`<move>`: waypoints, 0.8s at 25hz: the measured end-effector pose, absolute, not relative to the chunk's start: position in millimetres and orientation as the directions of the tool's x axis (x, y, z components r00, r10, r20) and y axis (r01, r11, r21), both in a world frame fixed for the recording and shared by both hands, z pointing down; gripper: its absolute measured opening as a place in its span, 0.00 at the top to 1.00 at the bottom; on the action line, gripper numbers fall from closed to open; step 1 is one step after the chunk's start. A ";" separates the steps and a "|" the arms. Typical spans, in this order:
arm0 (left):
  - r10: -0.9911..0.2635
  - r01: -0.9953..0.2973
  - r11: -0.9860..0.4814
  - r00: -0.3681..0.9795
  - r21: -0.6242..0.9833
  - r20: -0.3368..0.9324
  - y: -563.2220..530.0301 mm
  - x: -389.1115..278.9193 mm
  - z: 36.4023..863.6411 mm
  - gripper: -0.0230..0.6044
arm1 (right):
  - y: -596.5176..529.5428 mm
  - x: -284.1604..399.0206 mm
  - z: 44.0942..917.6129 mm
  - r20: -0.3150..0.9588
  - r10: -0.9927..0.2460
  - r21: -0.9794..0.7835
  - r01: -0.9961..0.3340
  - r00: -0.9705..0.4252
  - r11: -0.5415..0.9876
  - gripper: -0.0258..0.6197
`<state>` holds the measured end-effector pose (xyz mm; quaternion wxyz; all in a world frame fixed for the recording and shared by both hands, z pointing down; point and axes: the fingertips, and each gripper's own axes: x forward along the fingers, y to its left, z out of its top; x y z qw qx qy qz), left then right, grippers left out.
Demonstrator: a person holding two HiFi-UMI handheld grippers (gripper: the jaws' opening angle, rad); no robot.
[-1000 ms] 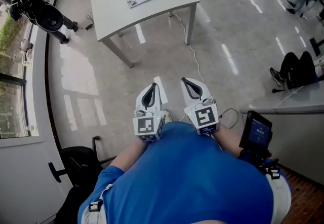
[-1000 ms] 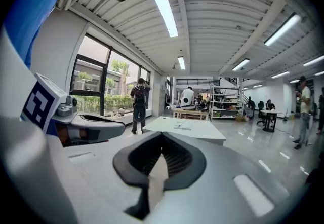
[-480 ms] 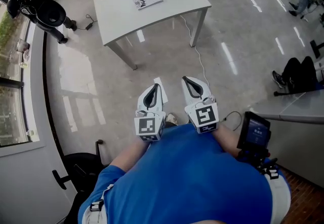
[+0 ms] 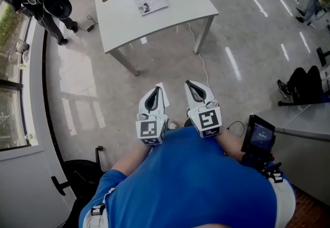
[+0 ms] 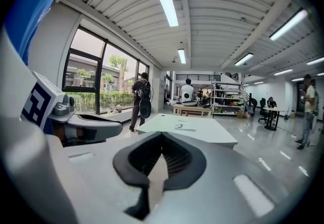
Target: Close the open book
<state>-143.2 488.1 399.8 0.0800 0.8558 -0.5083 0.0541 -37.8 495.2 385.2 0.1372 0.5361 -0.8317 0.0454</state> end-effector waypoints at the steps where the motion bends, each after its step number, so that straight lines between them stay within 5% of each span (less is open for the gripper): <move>1: -0.865 -0.882 -0.465 0.471 0.075 0.174 478.4 -141.5 399.8 0.95 | 485.6 -36.2 385.7 0.272 -0.877 0.065 -0.902 -0.396 0.427 0.96; 20: -0.912 -0.928 -0.373 0.361 -0.027 0.193 299.6 -54.4 380.0 0.95 | 297.5 47.9 369.3 0.227 -0.820 0.026 -0.839 -0.525 0.544 0.96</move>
